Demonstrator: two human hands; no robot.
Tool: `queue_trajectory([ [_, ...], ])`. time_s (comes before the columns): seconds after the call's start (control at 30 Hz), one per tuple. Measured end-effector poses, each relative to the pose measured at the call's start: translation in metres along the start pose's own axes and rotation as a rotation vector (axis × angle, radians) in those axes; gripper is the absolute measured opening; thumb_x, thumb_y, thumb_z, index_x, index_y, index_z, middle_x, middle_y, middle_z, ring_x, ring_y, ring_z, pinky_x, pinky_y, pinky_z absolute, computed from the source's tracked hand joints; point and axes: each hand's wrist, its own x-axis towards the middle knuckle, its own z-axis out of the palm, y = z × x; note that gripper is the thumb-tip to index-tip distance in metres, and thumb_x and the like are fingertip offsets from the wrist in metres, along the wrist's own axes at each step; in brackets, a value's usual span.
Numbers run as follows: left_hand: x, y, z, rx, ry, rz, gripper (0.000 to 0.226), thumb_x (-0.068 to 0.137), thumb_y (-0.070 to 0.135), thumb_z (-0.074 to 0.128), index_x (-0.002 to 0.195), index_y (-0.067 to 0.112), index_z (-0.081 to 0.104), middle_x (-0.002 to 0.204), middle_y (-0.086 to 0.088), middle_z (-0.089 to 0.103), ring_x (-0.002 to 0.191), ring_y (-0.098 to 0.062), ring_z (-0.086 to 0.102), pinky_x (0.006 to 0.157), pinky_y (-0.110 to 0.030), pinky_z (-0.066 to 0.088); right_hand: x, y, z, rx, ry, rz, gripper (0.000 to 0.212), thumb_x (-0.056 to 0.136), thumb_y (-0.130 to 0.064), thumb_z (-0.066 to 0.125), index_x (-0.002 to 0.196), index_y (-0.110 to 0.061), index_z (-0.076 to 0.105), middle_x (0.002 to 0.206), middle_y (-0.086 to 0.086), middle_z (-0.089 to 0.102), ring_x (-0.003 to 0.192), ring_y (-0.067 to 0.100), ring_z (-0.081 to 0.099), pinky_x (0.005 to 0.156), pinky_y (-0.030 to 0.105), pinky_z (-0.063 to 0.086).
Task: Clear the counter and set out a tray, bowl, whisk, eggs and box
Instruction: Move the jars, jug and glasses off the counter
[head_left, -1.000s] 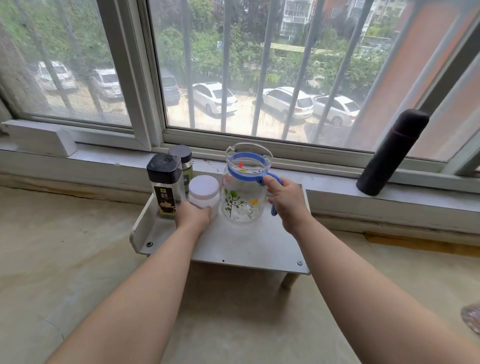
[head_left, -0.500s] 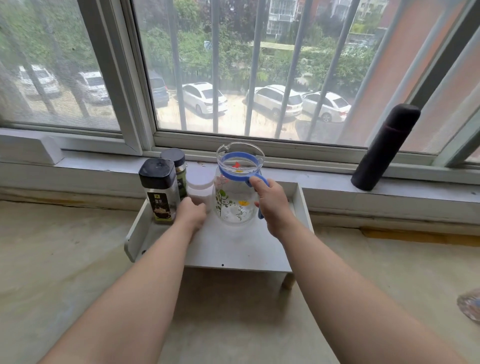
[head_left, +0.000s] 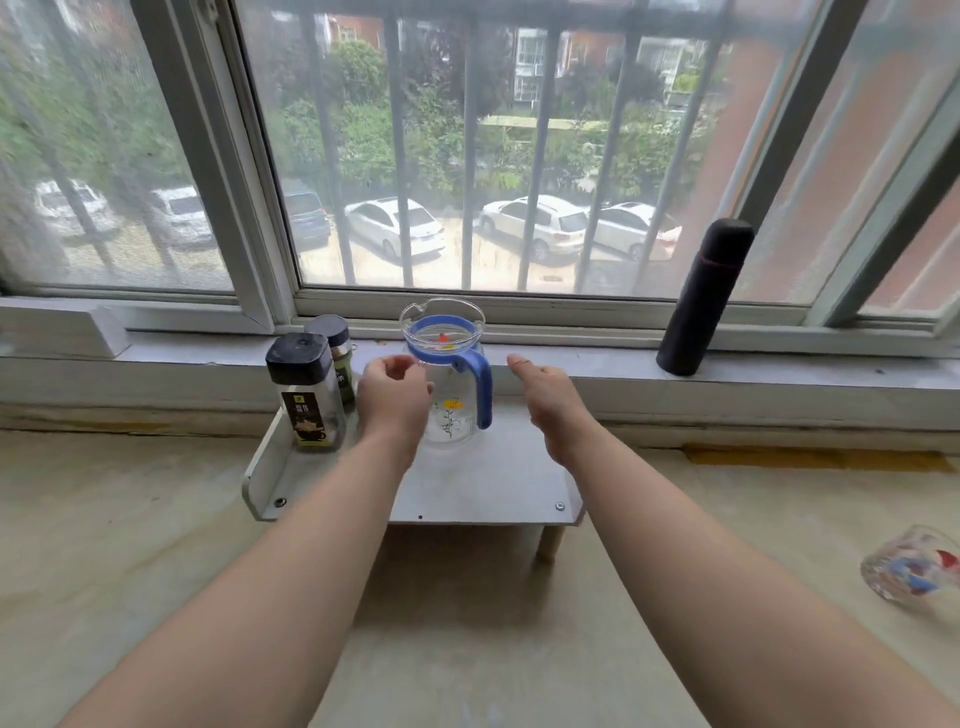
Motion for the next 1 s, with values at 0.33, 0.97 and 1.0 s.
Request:
queue_trajectory([
  [0.33,-0.109,0.027,0.129,-0.104,-0.236,0.049,0.010,0.095,0.010,0.049,0.103,0.012,0.054,0.090,-0.004,0.060,0.071,-0.014,0.060,0.071,-0.030,0.054,-0.031,0.016,-0.164,-0.014,0.184,-0.046,0.034,0.095,-0.034,0.048,0.103,-0.004,0.061,0.074,0.014,0.054,0.073,0.023,0.053,0.073,0.033,0.043],
  [0.97,-0.314,-0.040,0.400,0.130,-0.651,-0.008,0.031,0.086,0.006,0.061,0.116,0.006,0.059,0.106,-0.009,0.063,0.088,-0.020,0.057,0.067,-0.024,0.047,-0.090,0.122,-0.508,-0.002,0.614,0.133,0.010,0.079,-0.025,0.057,0.076,-0.016,0.055,0.071,0.005,0.052,0.071,0.023,0.049,0.064,0.030,0.039],
  [1.0,-0.317,-0.044,0.407,0.161,-0.669,-0.016,0.038,0.085,0.006,0.063,0.122,0.006,0.056,0.111,-0.010,0.062,0.092,-0.019,0.057,0.069,-0.024,0.048,-0.090,0.126,-0.516,0.017,0.632,0.140,0.007,0.080,-0.022,0.057,0.081,-0.015,0.057,0.074,0.007,0.055,0.070,0.024,0.052,0.062,0.030,0.042],
])
